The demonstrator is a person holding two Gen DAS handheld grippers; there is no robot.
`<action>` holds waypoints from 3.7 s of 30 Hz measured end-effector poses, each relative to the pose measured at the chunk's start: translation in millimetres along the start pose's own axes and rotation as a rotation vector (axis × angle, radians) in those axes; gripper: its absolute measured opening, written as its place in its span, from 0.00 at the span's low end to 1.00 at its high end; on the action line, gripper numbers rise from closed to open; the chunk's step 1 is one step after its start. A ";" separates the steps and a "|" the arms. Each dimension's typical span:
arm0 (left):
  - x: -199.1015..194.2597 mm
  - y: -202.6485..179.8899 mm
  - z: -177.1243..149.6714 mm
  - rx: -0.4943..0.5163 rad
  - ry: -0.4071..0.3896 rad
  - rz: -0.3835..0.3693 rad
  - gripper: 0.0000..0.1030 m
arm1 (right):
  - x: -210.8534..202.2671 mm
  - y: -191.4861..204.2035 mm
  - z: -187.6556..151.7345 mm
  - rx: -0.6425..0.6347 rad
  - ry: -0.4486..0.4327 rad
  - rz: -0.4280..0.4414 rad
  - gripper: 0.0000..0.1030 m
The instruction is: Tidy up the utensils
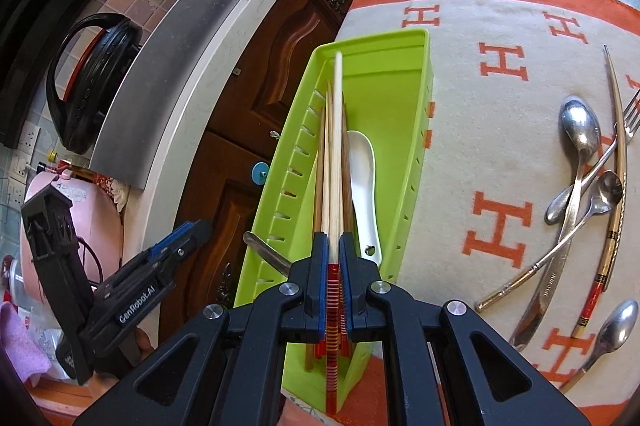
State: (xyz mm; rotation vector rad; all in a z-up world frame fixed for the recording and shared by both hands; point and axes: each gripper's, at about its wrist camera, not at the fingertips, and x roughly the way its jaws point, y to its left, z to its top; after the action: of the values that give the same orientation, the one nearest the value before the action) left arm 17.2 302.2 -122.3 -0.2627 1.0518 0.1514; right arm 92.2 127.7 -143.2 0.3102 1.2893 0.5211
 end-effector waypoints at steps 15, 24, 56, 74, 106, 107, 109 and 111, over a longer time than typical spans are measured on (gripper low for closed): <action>-3.8 -10.8 -6.2 0.027 0.006 -0.014 0.26 | -13.4 -7.0 -5.6 0.011 -0.029 0.009 0.07; -6.6 -32.1 -14.0 0.083 0.020 -0.020 0.26 | -39.6 -31.5 -20.6 0.004 -0.064 -0.042 0.07; 1.4 -184.7 -43.1 0.368 0.136 -0.102 0.26 | -129.2 -223.3 -85.1 0.336 -0.175 -0.048 0.09; 25.5 -225.8 -41.9 0.415 0.189 -0.134 0.26 | -80.2 -217.9 -87.9 0.291 -0.108 -0.040 0.10; 99.7 -273.7 -34.0 0.653 0.301 -0.099 0.27 | -91.6 -266.5 -88.7 0.357 -0.189 0.046 0.06; 99.8 -275.8 -33.3 0.661 0.302 -0.099 0.27 | -91.9 -267.3 -89.2 0.359 -0.189 0.048 0.06; 101.9 -281.8 -31.7 0.687 0.300 -0.099 0.27 | -92.5 -268.9 -90.0 0.362 -0.188 0.053 0.06; 103.5 -286.9 -30.3 0.714 0.297 -0.102 0.26 | -92.4 -269.6 -90.1 0.364 -0.188 0.057 0.06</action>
State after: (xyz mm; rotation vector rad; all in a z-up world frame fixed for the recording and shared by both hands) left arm 113.7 18.3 -186.2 0.3178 1.3149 -0.3650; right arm 40.4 -155.1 -224.5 0.6847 1.1898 0.2940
